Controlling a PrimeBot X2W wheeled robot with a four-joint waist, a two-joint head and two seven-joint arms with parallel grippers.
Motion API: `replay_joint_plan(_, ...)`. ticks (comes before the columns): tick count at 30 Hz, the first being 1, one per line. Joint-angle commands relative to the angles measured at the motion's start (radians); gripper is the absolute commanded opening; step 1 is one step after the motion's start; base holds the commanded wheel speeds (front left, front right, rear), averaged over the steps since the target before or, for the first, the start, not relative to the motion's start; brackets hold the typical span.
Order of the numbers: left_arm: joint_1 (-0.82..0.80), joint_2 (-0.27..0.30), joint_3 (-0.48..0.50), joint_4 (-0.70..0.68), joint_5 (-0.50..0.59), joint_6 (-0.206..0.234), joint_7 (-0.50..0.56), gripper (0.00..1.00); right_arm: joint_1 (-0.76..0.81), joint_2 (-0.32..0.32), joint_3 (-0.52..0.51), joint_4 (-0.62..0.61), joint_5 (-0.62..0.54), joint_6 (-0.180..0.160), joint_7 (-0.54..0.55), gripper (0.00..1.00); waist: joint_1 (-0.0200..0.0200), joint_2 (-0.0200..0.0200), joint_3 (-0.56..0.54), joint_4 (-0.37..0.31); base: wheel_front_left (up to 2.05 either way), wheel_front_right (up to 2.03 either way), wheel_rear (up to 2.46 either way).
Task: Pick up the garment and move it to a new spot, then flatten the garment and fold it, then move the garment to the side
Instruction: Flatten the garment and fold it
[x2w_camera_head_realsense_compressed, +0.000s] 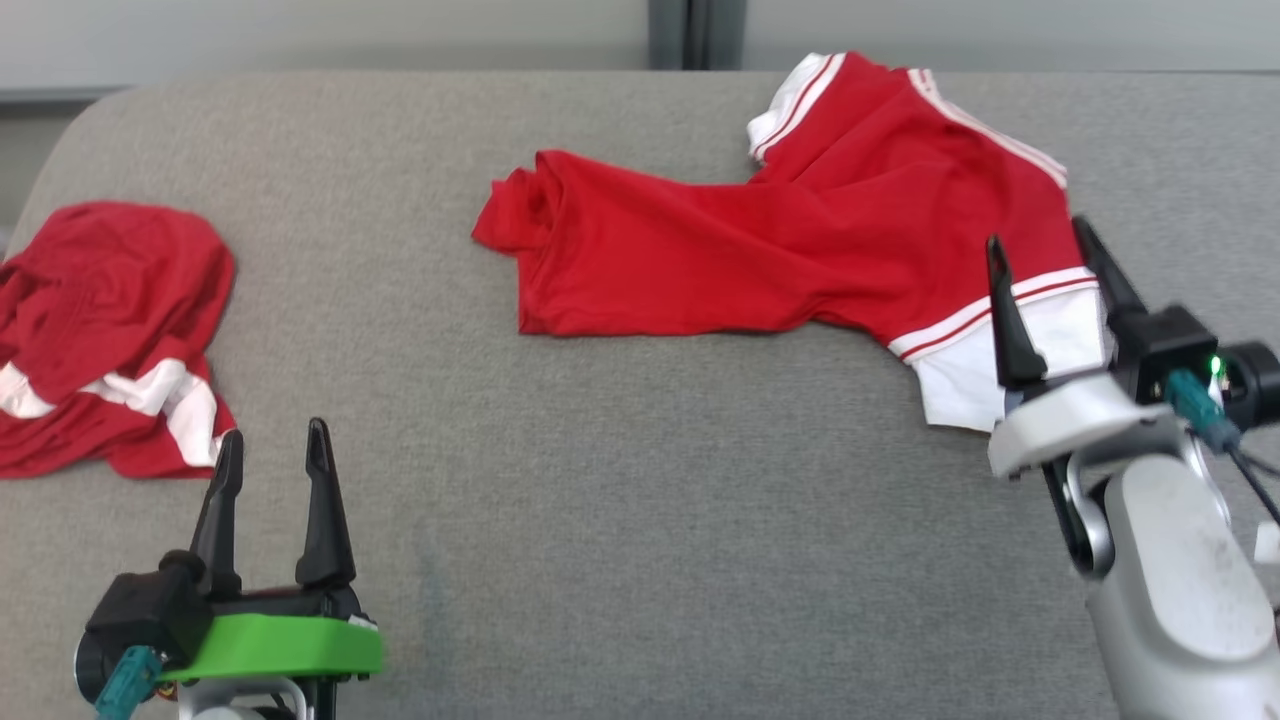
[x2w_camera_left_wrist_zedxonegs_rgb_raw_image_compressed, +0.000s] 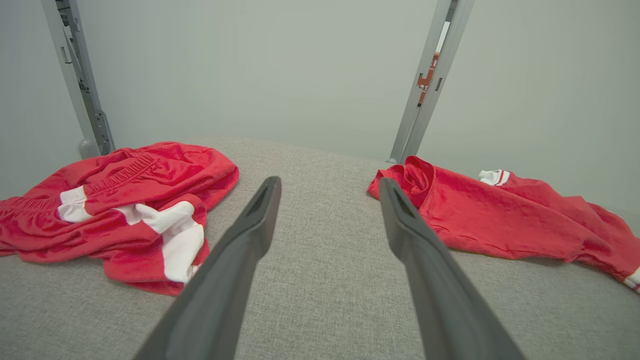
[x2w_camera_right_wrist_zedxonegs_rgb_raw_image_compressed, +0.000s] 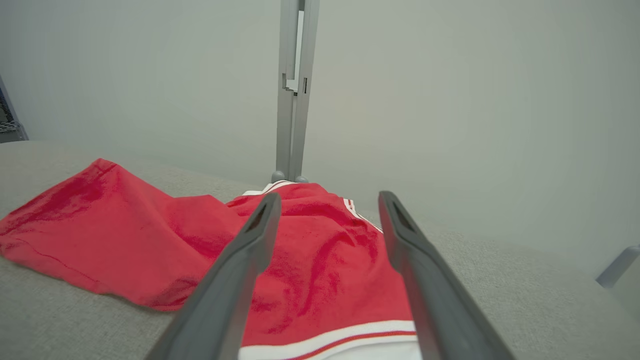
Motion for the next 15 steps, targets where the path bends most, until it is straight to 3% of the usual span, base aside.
replay_joint_plan(1, 0.023, 0.002, 0.003, 0.004, 0.011, -0.003, 0.000, 1.00, 0.052, 0.008, -0.003, -0.034, 0.013, -0.002, -0.003, 1.00, 0.0000, 0.0000, -0.079, -0.072, 0.00, 0.00, 0.00)
replay_joint_plan(15, 0.079, 0.002, -0.007, 0.050, 0.021, -0.008, 0.000, 1.00, 0.295, 0.076, 0.016, -0.159, 0.075, -0.002, 0.025, 1.00, 0.0000, 0.0000, -0.166, -0.134, 0.00, 0.00, 0.00)
